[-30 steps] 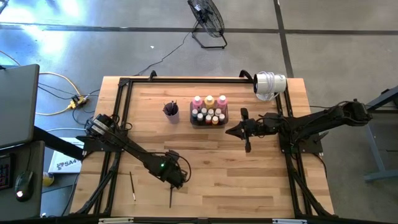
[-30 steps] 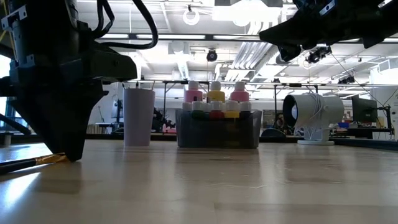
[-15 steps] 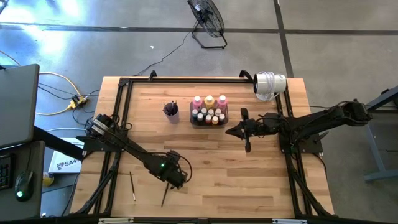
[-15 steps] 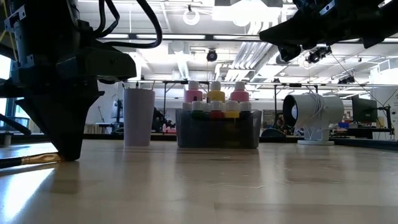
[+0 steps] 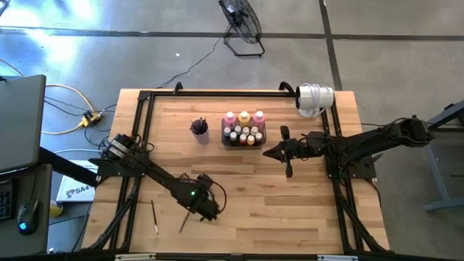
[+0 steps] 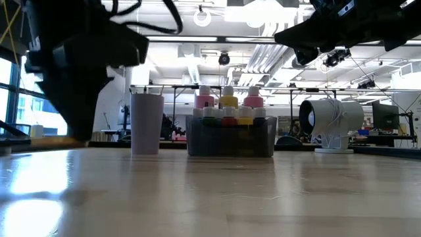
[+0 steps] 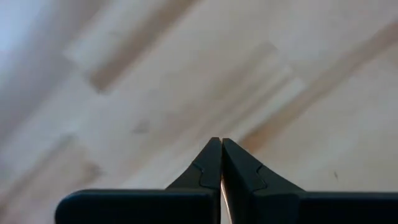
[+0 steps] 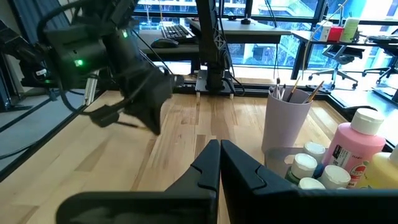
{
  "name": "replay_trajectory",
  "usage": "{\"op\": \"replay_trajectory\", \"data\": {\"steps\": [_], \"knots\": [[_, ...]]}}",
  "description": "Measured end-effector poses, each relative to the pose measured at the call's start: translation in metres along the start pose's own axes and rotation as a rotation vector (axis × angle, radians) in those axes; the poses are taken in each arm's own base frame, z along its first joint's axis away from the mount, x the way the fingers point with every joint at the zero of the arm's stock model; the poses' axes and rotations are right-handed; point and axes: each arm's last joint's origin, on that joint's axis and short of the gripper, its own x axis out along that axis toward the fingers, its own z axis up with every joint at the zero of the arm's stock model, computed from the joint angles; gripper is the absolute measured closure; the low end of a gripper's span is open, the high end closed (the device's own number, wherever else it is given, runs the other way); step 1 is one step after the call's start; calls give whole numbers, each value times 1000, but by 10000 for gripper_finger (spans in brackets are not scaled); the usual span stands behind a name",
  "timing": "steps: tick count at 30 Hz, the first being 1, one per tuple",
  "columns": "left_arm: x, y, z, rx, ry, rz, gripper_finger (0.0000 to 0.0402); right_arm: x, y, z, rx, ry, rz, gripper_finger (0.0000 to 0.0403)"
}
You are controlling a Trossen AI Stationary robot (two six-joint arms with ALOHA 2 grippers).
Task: Pick & Place Paint Supplies
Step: Put the gold paint brush into the purple cup
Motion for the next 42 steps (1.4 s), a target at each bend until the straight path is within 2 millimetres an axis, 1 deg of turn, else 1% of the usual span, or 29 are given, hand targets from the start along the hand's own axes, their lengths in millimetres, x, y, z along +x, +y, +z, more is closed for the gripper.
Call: {"op": "replay_trajectory", "data": {"steps": [6, 9, 11, 15, 18, 21, 23, 26, 30, 33, 35, 37, 39, 42], "knots": [[-28, 10, 11, 60, -92, 171, 401, 0, 0, -1, 0, 8, 1, 399], [-48, 22, 16, 95, -131, 273, 401, 0, 0, -1, 0, 8, 1, 399], [-57, 31, 19, 89, -170, 308, 401, 0, 0, -1, 0, 12, 3, 399], [-80, 49, 15, 76, -297, 290, 402, 0, 1, -2, 1, 19, 31, 399], [-93, 64, 5, 63, -386, 248, 402, 0, 2, -2, 5, 19, 52, 399], [-102, 84, -9, 32, -502, 184, 401, 0, 2, -2, 12, 19, 53, 399], [-102, 95, -18, 11, -577, 126, 402, 0, 2, -2, 12, 19, 55, 399], [-98, 108, -26, -6, -678, 32, 401, 0, 2, -2, 22, 20, 60, 399], [-86, 113, -29, -7, -849, -68, 401, 0, 2, -2, 23, 19, 59, 399], [-79, 118, -29, 16, -972, -84, 401, 0, 2, -2, 22, 19, 59, 399], [-75, 124, -30, 23, -1036, -72, 401, 0, 2, -2, 22, 19, 59, 399], [-72, 132, -30, -7, -1114, -79, 401, 0, 2, -2, 22, 19, 60, 399], [-73, 140, -29, -43, -1196, -97, 401, 0, 2, -2, 21, 19, 59, 399], [-76, 148, -27, -83, -1248, -122, 401, 0, 2, -2, 20, 19, 55, 399]]}}
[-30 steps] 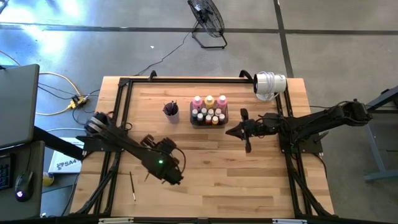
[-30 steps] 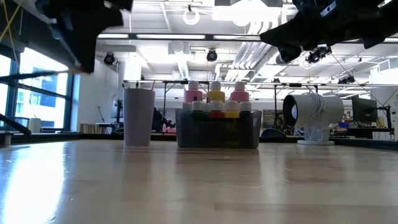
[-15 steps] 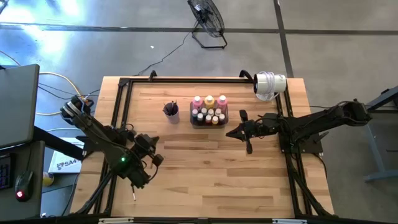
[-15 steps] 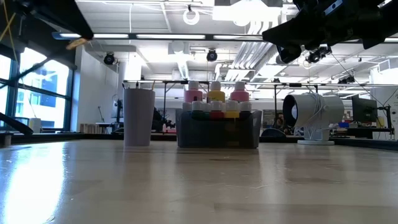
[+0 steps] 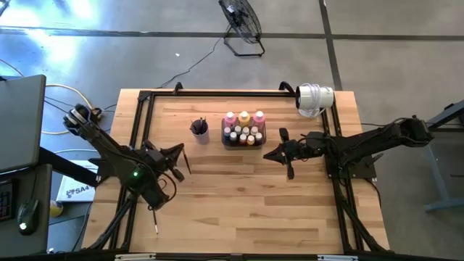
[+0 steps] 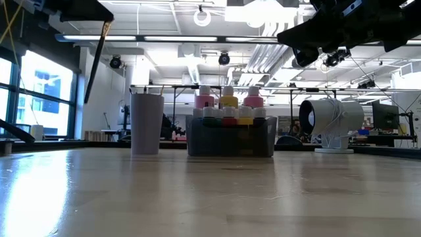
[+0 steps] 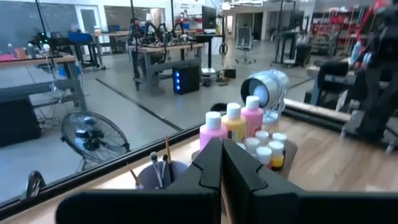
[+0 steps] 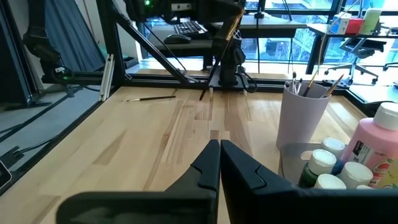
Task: Pick & Place Paint Supplies
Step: Put the gold paint brush into the purple cup
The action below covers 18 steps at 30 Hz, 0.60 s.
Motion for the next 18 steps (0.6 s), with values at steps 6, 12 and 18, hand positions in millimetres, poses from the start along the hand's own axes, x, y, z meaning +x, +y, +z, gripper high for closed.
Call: {"op": "replay_trajectory", "data": {"steps": [6, 12, 18], "knots": [[3, 8, 11, -41, -13, 17, 401, 0, 0, 1, -8, -10, -7, 399], [6, 8, 13, -69, -20, 35, 401, 0, 0, 3, -35, -35, -7, 399], [6, -20, 5, -102, 160, -26, 401, 0, 0, 6, -38, -59, -7, 399]]}}
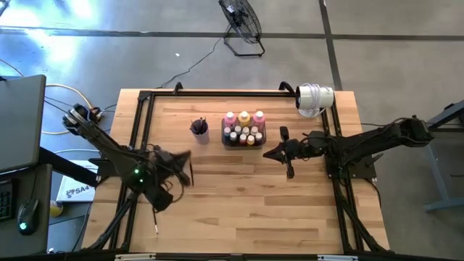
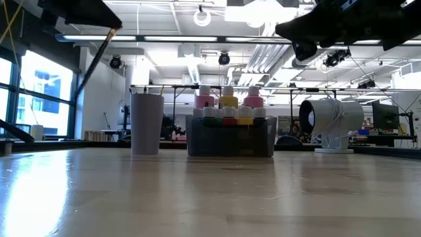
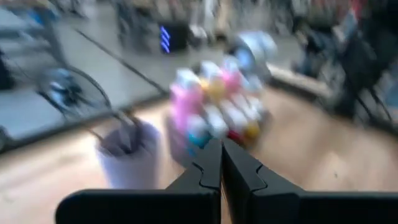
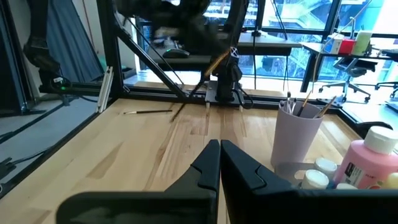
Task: Pick & Place Paint Supplies
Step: Put the gold paint brush into the purple cup
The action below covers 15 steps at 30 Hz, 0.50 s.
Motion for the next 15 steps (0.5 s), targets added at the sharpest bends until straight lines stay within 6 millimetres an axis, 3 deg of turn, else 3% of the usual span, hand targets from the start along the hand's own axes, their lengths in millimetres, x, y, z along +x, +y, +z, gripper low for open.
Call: {"op": "replay_trajectory", "data": {"steps": [4, 9, 15], "knots": [[2, -31, -11, 72, 130, -131, 401, 0, 0, 0, 0, -2, 0, 399], [10, -54, -10, 192, 92, -206, 401, 0, 0, 0, 5, -3, 2, 399], [64, -52, 11, 281, 145, -295, 401, 0, 0, 1, 11, -8, 3, 399]]}}
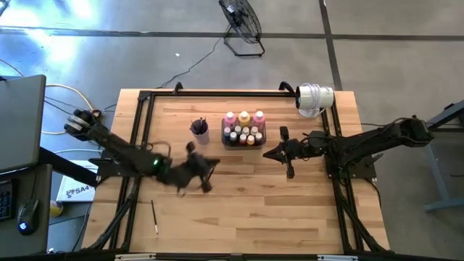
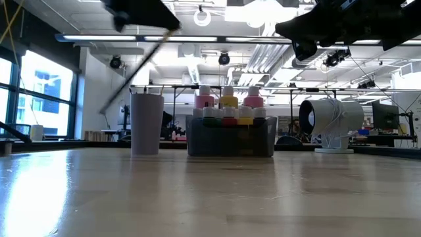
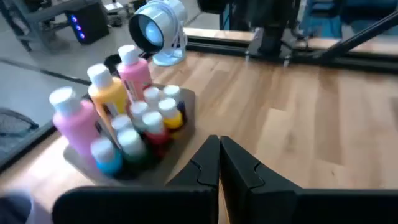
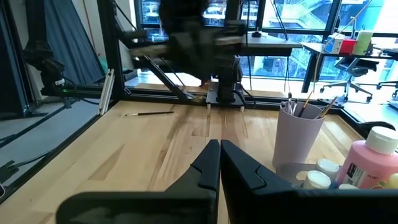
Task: Pick & Place Paint Supplies
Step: Put the gold paint brush into the purple cup
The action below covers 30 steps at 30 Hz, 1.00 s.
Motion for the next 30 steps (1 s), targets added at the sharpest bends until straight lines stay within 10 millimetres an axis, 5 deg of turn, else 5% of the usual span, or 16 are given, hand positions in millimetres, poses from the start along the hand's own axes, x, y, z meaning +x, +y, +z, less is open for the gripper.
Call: {"op": "replay_trajectory", "data": {"steps": [4, 7, 18, 30], "knots": [[29, 36, 15, 16, 12, 44, 401, 0, 0, -1, 0, 6, 0, 399], [33, 59, 28, 2, -1, 36, 401, 0, 0, -2, 2, 23, 10, 399], [-29, 108, 78, 68, -236, 160, 401, -1, 1, -13, 48, 132, 28, 399], [-35, 122, 37, 167, -459, 305, 401, -1, 1, -12, 59, 124, 26, 399]]}}
